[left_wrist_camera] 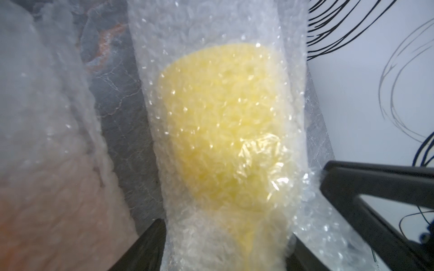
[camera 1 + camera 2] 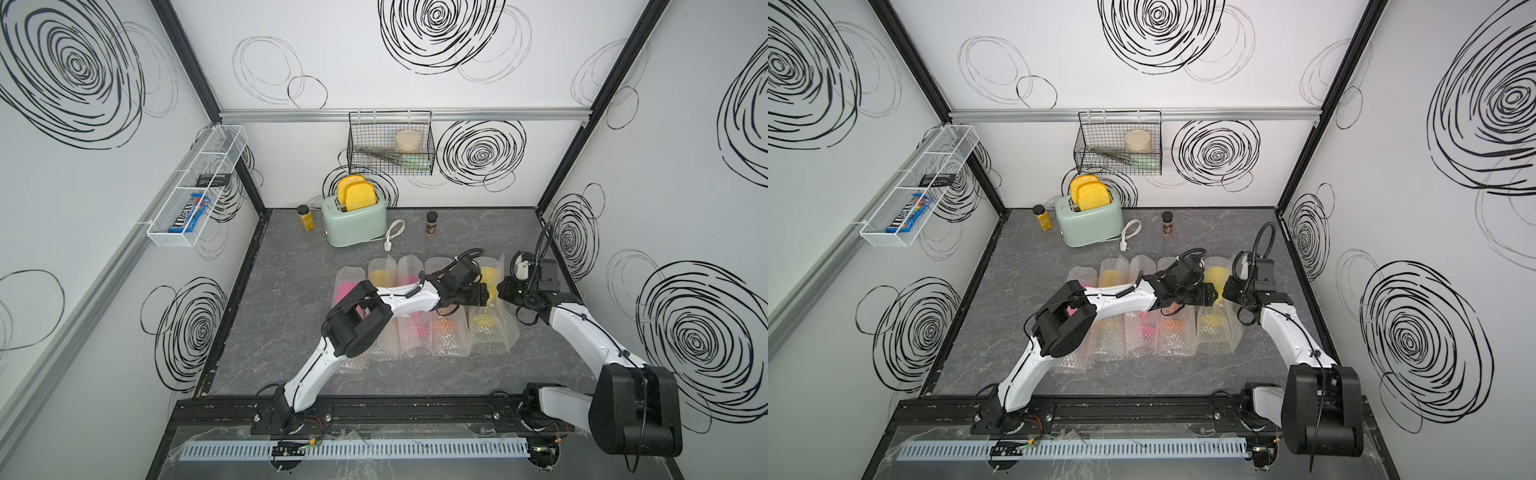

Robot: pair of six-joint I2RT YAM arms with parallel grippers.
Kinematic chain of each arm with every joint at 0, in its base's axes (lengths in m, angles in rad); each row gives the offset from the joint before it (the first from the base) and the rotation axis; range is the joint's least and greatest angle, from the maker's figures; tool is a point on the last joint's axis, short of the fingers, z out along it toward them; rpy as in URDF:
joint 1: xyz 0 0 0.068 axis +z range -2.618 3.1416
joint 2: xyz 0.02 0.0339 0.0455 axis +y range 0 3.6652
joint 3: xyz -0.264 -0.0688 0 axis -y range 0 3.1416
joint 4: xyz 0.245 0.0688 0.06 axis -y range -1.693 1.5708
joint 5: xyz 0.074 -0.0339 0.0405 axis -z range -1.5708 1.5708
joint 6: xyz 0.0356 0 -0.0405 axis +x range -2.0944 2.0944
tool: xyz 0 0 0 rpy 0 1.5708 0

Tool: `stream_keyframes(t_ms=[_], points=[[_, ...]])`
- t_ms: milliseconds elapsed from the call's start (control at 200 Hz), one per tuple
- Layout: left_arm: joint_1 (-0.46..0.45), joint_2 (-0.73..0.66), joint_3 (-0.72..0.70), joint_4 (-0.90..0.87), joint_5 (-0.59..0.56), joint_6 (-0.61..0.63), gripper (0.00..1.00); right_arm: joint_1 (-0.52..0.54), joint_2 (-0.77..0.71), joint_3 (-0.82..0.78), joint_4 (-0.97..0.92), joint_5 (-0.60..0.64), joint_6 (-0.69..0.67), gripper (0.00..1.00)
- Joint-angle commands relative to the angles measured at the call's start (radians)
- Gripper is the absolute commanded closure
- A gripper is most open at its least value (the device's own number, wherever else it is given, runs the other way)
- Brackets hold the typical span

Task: Unpack wine glasses from bubble wrap
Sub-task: Unwrap the bubble wrap at the center of the board.

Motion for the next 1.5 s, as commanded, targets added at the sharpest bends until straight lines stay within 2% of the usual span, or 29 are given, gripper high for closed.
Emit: stream_keyframes(t_ms=[0,280,380,530,896,1021,1151,1491], points=[[0.012,0.023,0.001,-0.020,-0.012,-0.004,0.27,0.048,0.019,0.039,-0.038,0.112,-0.022,0.81],[0.011,0.023,0.002,-0.021,-0.016,0.000,0.27,0.081,0.101,0.082,-0.050,0.191,-0.025,0.79],[0.011,0.023,0.003,-0.023,-0.018,0.002,0.27,0.081,0.123,0.102,-0.055,0.222,-0.021,0.84],[0.010,0.024,-0.004,-0.022,-0.019,0.000,0.27,0.081,0.127,0.126,-0.046,0.224,-0.021,0.99],[0.039,-0.019,0.005,0.017,0.033,-0.035,0.20,0.054,0.100,0.106,-0.057,0.048,-0.016,1.00],[0.054,-0.016,0.014,0.025,0.031,-0.047,0.15,0.034,0.078,0.093,-0.065,-0.008,-0.017,1.00],[0.062,-0.001,0.027,0.032,0.025,-0.055,0.15,0.023,0.079,0.078,-0.064,-0.069,-0.019,1.00],[0.054,0.012,0.029,0.112,0.090,-0.105,0.15,0.020,0.093,0.049,-0.047,-0.079,-0.016,1.00]])
